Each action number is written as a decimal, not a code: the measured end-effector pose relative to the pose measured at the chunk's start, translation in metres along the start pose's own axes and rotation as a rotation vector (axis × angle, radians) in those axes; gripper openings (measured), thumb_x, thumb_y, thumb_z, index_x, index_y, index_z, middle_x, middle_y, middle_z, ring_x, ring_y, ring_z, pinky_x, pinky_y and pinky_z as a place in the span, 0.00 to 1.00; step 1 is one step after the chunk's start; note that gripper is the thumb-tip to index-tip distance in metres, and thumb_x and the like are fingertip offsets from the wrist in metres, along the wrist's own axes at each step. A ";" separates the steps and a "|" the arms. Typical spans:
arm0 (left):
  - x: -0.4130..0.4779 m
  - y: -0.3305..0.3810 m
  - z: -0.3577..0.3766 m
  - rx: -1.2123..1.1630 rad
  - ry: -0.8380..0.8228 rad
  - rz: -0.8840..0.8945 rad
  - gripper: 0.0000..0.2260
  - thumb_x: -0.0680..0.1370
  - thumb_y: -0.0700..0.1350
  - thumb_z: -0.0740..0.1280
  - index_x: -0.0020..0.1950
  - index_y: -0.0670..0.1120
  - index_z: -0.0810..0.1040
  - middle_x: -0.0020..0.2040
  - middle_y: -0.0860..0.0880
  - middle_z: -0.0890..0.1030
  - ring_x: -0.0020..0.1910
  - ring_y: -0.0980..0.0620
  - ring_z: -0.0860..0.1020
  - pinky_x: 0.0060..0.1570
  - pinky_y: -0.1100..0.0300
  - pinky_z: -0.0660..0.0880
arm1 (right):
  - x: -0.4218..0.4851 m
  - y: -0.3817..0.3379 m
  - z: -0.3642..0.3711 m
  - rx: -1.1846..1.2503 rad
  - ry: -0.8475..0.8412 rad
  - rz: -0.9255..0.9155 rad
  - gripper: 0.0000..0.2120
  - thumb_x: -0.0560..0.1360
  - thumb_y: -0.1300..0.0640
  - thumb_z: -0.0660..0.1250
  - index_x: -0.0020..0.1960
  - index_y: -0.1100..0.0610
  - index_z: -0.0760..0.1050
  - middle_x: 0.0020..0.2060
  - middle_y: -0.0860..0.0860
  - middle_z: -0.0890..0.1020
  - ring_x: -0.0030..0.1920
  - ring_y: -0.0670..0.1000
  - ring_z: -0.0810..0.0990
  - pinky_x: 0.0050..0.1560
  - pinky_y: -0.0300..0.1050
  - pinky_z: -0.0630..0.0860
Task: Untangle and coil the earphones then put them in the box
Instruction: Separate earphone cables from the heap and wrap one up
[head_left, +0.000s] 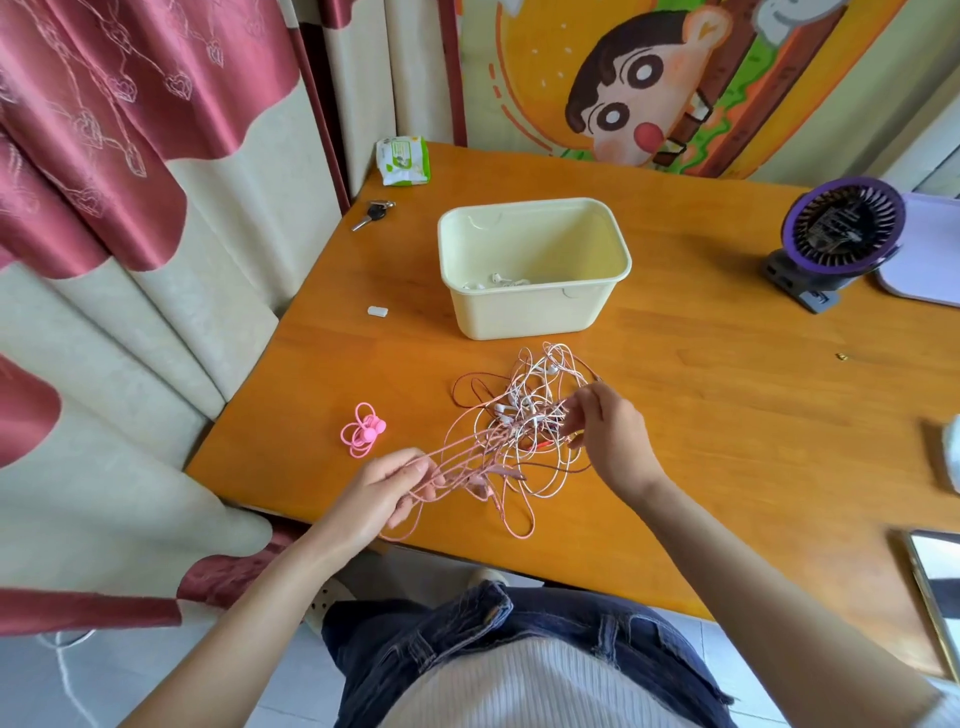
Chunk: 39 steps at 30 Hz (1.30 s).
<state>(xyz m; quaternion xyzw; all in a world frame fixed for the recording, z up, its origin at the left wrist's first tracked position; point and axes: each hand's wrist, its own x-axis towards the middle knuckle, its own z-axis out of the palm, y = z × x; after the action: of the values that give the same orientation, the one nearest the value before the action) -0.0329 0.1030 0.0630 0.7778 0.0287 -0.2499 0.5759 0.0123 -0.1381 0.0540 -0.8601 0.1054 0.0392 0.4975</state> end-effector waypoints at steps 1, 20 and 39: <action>-0.002 -0.001 0.000 0.001 -0.004 0.003 0.13 0.82 0.43 0.55 0.46 0.40 0.76 0.39 0.45 0.78 0.23 0.56 0.63 0.30 0.63 0.62 | 0.000 -0.001 0.001 0.055 -0.020 0.026 0.15 0.82 0.62 0.50 0.41 0.60 0.71 0.33 0.52 0.78 0.32 0.51 0.77 0.34 0.41 0.74; 0.000 0.014 -0.005 -0.537 0.126 0.008 0.16 0.83 0.44 0.50 0.35 0.45 0.63 0.27 0.52 0.67 0.23 0.57 0.60 0.26 0.66 0.61 | -0.012 -0.018 0.021 -0.058 -0.498 -0.165 0.07 0.78 0.59 0.64 0.42 0.58 0.76 0.30 0.44 0.75 0.28 0.41 0.68 0.31 0.31 0.64; 0.001 0.032 -0.007 -0.701 0.011 0.025 0.18 0.79 0.51 0.55 0.30 0.48 0.66 0.24 0.53 0.61 0.21 0.58 0.56 0.23 0.67 0.58 | -0.020 -0.015 0.039 -0.069 -0.754 -0.241 0.04 0.75 0.52 0.67 0.42 0.49 0.74 0.39 0.43 0.76 0.39 0.47 0.73 0.42 0.40 0.69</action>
<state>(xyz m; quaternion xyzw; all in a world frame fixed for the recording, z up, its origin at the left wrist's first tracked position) -0.0187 0.0987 0.0924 0.5344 0.1061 -0.2136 0.8109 -0.0027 -0.0943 0.0506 -0.8078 -0.1878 0.2970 0.4732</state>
